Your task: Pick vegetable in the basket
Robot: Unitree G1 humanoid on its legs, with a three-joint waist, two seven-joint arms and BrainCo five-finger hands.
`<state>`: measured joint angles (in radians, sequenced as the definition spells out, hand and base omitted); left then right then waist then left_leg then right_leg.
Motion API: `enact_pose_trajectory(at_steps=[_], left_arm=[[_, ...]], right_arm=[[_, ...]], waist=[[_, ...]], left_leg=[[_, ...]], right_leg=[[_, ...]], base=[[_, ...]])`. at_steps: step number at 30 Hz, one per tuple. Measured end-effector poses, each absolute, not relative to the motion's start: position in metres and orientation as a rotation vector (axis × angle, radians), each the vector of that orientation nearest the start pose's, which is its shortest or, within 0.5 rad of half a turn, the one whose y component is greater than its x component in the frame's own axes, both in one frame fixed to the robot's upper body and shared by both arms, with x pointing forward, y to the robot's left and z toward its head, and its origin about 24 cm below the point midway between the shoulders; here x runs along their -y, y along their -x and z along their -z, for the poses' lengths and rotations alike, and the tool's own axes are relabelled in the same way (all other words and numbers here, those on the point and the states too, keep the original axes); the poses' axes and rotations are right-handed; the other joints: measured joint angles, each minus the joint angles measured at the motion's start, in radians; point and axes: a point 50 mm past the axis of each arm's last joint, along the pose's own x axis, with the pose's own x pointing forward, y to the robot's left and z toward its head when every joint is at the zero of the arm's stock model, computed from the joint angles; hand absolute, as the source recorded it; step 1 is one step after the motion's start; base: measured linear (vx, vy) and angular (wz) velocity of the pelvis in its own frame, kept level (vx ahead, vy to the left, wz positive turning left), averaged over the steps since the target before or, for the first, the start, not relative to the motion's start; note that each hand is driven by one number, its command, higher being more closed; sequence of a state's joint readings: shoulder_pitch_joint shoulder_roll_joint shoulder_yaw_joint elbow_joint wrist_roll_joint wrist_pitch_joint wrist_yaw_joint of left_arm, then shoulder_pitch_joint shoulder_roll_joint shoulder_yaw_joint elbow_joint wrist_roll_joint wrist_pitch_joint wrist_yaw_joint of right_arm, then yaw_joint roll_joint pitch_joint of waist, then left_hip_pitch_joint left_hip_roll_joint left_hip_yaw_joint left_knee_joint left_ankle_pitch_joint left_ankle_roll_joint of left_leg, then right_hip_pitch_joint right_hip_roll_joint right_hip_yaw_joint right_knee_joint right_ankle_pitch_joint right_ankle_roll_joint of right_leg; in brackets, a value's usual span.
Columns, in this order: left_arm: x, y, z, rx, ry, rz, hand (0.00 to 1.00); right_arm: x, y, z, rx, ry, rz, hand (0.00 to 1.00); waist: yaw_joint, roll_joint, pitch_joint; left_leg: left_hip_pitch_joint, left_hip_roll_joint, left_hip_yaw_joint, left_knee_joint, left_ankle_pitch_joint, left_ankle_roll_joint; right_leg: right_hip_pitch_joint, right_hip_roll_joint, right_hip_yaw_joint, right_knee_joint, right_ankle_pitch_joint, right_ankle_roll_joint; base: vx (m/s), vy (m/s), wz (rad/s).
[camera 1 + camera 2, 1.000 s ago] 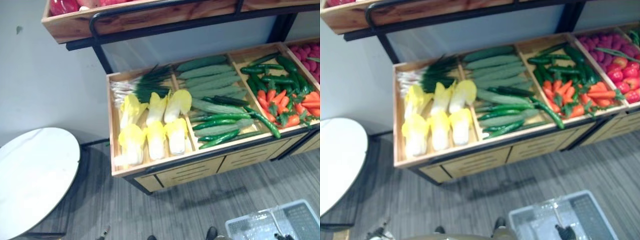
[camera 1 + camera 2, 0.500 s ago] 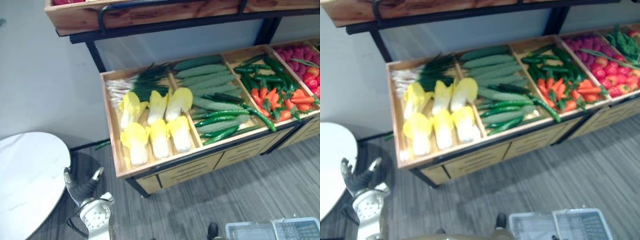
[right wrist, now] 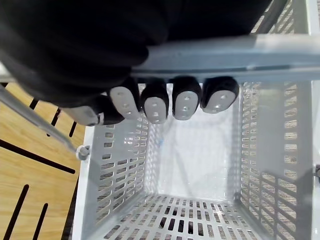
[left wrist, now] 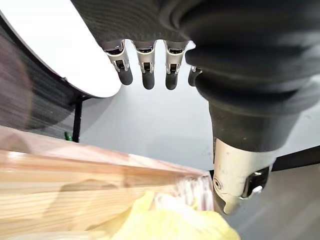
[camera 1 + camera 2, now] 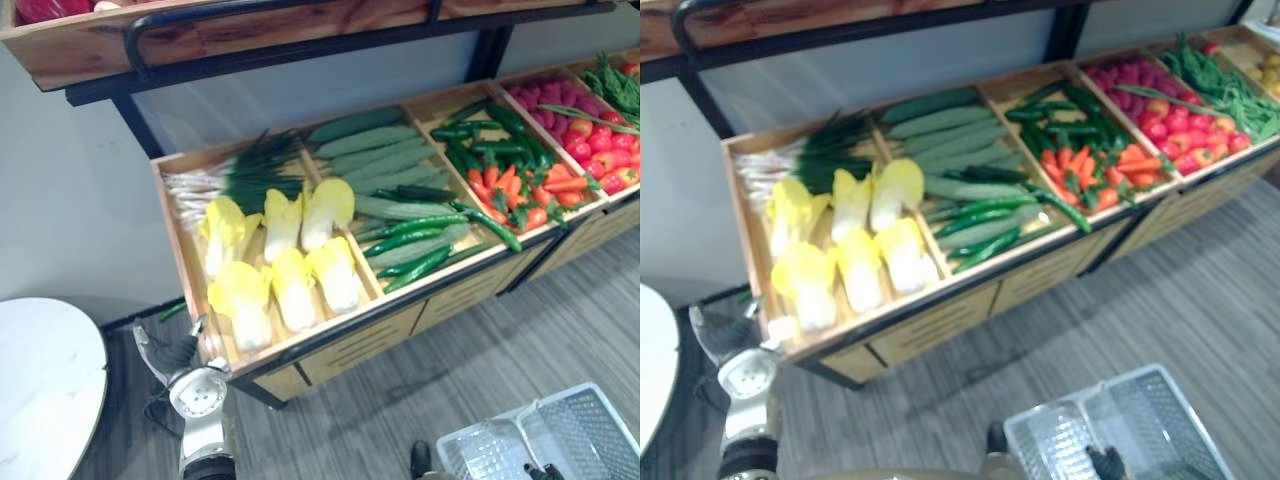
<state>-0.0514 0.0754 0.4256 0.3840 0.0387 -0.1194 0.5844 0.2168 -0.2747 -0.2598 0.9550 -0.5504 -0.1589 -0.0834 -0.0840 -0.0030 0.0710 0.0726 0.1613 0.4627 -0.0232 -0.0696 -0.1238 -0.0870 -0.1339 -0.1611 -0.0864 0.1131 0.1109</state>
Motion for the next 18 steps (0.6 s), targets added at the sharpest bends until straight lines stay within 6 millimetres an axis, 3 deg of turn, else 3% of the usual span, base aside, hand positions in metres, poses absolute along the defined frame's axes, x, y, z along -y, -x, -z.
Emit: enact_pose_trajectory(at_steps=[10, 18], left_arm=[[-0.277, -0.220, 0.018, -0.221, -0.115, -0.973, 0.00], [-0.272, -0.226, 0.015, -0.209, -0.127, -0.959, 0.00]], right_arm=[[0.284, -0.074, 0.132, -0.997, 0.699, 0.089, 1.00], [0.281, -0.076, 0.132, -0.978, 0.712, 0.079, 1.00]], waist=[[-0.022, 0.004, 0.020], [-0.022, 0.007, 0.025]], left_leg=[[-0.002, 0.005, 0.023, 0.008, -0.010, -0.007], [-0.004, 0.003, 0.026, 0.007, -0.011, -0.008]], right_leg=[[-0.017, 0.008, 0.027, -0.003, 0.002, -0.001], [-0.026, 0.008, 0.035, -0.002, 0.006, 0.001]], base=[[-0.02, -0.039, -0.09], [-0.01, -0.040, -0.05]])
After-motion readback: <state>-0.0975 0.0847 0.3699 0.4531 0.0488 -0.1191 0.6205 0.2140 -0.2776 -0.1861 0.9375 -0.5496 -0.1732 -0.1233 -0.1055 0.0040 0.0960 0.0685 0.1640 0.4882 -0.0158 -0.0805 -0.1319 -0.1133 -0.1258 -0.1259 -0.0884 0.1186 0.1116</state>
